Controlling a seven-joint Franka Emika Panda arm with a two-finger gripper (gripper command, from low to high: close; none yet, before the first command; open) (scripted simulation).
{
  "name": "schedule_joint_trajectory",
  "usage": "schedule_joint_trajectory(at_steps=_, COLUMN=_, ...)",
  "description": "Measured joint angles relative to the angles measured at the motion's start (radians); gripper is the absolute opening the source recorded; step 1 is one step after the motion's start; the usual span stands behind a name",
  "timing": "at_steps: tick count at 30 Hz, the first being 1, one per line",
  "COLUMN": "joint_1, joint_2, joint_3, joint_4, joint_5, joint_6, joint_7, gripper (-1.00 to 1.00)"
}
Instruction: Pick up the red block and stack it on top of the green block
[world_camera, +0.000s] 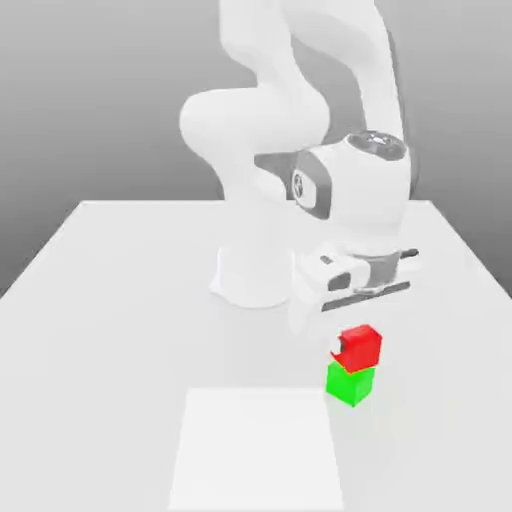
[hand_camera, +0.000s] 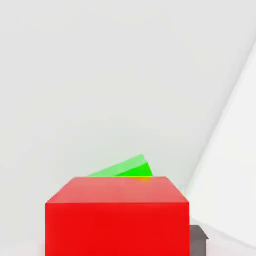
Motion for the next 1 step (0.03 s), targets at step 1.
schedule_joint_trajectory(at_steps=1, joint_1=0.002, joint_2=0.0, joint_3=0.0, joint_4=0.0, joint_5=0.0, joint_6=0.0, joint_7=0.0, gripper=1.0)
